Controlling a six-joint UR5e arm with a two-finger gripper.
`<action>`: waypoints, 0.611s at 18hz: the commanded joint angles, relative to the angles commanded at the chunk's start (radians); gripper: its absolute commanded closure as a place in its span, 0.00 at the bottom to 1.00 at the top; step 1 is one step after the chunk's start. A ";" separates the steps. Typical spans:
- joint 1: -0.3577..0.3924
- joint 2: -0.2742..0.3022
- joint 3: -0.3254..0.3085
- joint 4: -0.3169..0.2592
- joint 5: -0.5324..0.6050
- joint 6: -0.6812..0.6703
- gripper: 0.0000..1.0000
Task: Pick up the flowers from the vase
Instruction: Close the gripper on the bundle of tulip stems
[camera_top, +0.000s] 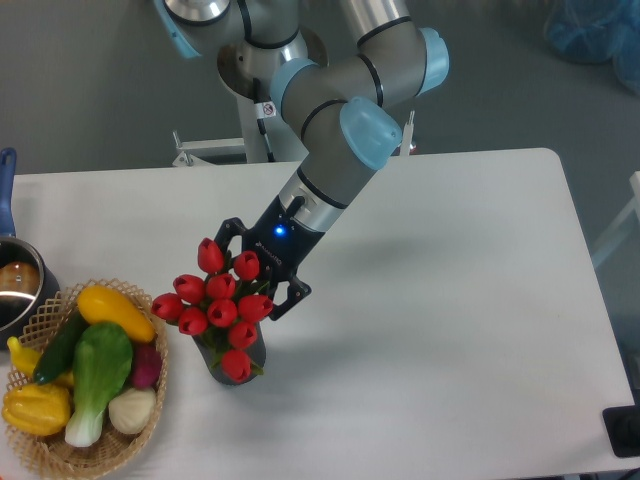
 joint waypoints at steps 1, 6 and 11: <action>0.002 0.002 0.000 0.000 0.000 0.000 0.54; 0.000 0.003 0.000 -0.002 0.000 -0.009 0.69; 0.005 0.008 0.000 -0.005 0.000 -0.018 0.72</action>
